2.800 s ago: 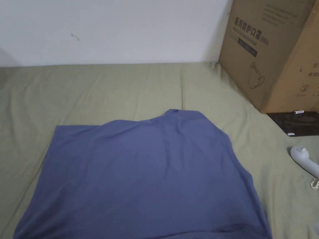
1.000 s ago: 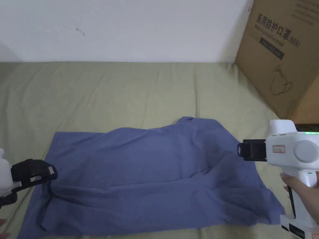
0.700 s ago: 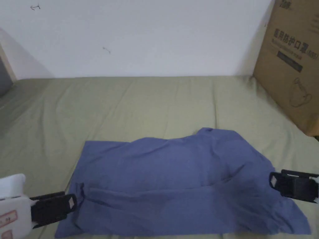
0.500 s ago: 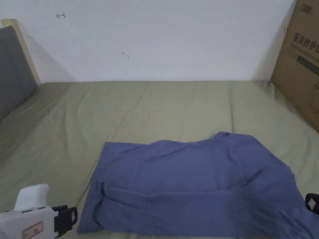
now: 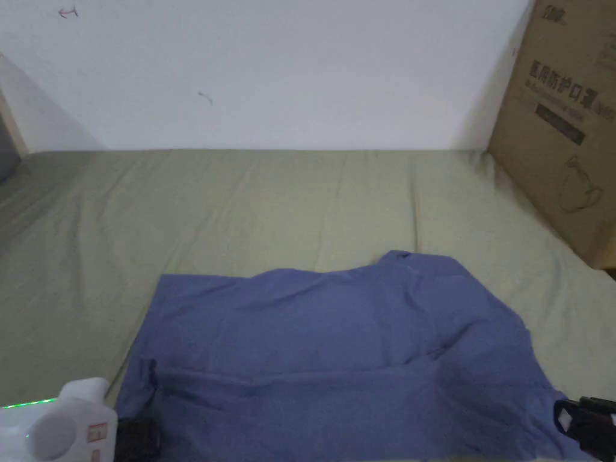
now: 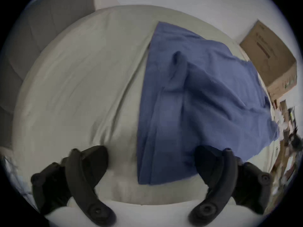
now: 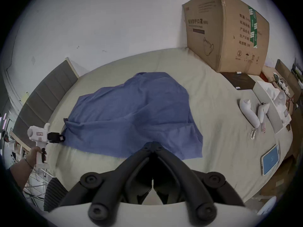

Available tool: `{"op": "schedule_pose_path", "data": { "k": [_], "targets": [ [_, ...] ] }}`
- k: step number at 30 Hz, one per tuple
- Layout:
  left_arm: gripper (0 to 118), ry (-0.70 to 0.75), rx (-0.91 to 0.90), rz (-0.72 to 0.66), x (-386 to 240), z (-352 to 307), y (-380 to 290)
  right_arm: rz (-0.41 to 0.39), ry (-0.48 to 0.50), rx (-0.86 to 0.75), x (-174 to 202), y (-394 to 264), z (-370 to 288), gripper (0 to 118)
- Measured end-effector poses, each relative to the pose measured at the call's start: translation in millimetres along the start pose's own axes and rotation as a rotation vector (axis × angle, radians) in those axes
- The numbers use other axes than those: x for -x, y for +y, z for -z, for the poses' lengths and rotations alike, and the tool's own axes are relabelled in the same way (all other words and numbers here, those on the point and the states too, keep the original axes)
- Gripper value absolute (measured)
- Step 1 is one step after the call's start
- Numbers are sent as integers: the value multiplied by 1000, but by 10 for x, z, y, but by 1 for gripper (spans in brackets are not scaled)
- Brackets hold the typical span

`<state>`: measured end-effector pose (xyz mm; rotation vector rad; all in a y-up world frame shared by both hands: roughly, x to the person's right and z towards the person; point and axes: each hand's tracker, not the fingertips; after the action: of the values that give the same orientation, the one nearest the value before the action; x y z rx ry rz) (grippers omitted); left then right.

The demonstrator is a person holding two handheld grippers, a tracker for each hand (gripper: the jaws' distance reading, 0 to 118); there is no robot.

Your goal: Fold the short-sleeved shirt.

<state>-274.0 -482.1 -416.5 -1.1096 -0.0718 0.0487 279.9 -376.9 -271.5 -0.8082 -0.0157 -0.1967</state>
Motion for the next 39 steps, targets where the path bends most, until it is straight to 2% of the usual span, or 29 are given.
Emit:
{"op": "schedule_pose_path", "data": {
  "k": [1, 2, 4, 6, 7, 9, 10, 11, 14, 15, 16, 17, 18, 19, 20, 21, 22, 23, 26, 27, 30, 34, 39],
  "targets": [
    [93, -4, -48, 37, -52, -108, 9, 3, -20, 0, -91, 26, 40, 0],
    [68, -12, -73, 71, -90, -186, 21, 4, -34, -2, -129, 35, 58, 0],
    [4, -38, -91, 94, -151, -330, -54, 20, -63, 1, -334, 71, 167, 0],
    [4, -31, -111, 85, -178, -464, -25, 53, -77, 1, -513, 113, 284, 0],
    [4, -34, -122, 87, -165, -531, 11, 86, -80, 11, -600, 138, 368, 16],
    [4, -30, -147, 77, -144, -650, -14, 161, -78, 89, -788, 182, 608, 98],
    [4, -30, -144, 66, -127, -690, 7, 188, -93, 152, -879, 183, 766, 118],
    [4, -29, -149, 63, -117, -714, 23, 202, -101, 154, -959, 164, 840, 116],
    [4, -24, -144, 60, -89, -714, 8, 264, -148, 292, -1192, 123, 1174, 114],
    [4, -20, -136, 55, -89, -707, 6, 284, -145, 348, -1246, 82, 1261, 104],
    [4, -24, -125, 46, -66, -665, -14, 274, -141, 401, -1220, 57, 1329, 78],
    [4, -30, -116, 37, -66, -659, -21, 222, -153, 405, -1139, 56, 1341, 73],
    [4, -31, -114, 32, -66, -657, -26, 104, -244, 381, -1029, 64, 1297, 61],
    [4, -33, -111, 31, -74, -657, -37, 30, -185, 347, -930, 90, 1216, 28],
    [4, -34, -109, 33, -59, -618, -49, -4, -148, 341, -824, 104, 1150, 4],
    [4, -37, -105, 37, -61, -619, -56, -31, -154, 352, -729, 110, 1108, 1],
    [4, -40, -103, 37, -62, -629, -63, -10, -67, 363, -696, 116, 1062, 1],
    [4, -38, -102, 38, -62, -647, -64, -4, -38, 375, -653, 124, 1030, 1],
    [4, -50, -108, 37, -12, -730, -61, -153, -143, 360, -573, 179, 889, 1],
    [4, -55, -109, 43, -10, -784, -67, -160, -147, 343, -595, 192, 802, 1],
    [4, -30, -117, 101, 4, -923, -130, -54, -117, 333, -729, 169, 500, 1],
    [4, -73, -78, 106, 96, -1152, -412, -68, -113, 338, -788, -60, 64, 1],
    [4, -78, 7, 149, 219, -1330, -1036, -23, -68, 407, -835, -599, -386, 1]
  ]
}}
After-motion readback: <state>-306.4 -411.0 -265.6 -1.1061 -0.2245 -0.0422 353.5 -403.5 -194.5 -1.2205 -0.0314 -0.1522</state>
